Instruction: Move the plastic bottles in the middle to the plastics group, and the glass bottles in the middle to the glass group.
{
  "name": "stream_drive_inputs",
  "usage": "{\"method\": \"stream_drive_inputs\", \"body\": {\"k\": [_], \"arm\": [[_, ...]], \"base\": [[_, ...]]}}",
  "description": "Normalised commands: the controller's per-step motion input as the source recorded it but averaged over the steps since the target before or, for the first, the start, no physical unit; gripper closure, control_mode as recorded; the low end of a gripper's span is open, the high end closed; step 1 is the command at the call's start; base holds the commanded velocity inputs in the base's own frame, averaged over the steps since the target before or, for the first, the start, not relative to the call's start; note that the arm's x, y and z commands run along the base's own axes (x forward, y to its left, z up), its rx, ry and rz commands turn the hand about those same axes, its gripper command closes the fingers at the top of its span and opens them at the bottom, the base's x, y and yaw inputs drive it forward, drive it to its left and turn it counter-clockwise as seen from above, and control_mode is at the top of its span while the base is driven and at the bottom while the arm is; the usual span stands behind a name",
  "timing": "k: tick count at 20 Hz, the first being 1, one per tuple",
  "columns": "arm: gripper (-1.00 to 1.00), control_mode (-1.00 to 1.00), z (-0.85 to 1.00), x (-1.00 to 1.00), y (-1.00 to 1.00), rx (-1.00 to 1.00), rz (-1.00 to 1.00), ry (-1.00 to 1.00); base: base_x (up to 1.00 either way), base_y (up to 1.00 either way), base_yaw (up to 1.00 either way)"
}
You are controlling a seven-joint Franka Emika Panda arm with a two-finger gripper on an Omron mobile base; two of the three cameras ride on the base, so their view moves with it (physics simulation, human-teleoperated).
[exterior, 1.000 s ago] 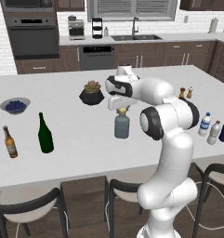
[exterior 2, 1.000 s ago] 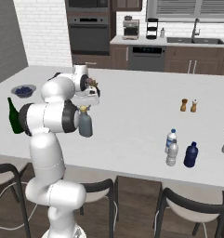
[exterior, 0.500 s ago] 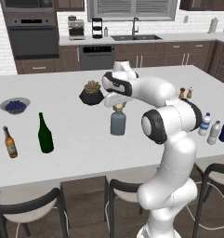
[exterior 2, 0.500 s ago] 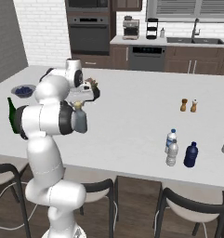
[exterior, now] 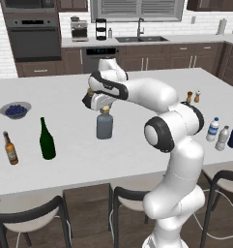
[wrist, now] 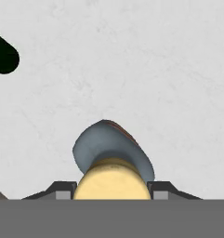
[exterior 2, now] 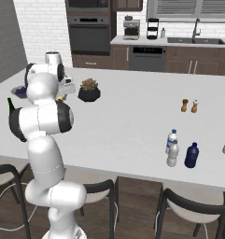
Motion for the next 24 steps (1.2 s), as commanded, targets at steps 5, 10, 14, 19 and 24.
{"method": "stream_drive_inputs", "body": {"k": [5,10,14,19,24], "arm": [[1.00,-1.00,0.01,-0.12,0.76,0.00,0.30,0.00],[1.00,-1.00,0.00,-0.09,0.62,0.00,0.32,0.00],[1.00,-1.00,-0.02,-0.02,0.72,0.00,0.27,0.00],[1.00,-1.00,-0.06,0.00,0.56,0.00,0.21,0.00],[1.00,-1.00,-0.17,0.00,0.33,0.00,0.13,0.00]], "base": [[0.00,0.00,0.00],[0.00,0.00,0.00],[0.00,0.00,0.00],[0.00,0.00,0.00],[0.00,0.00,0.00]]}}
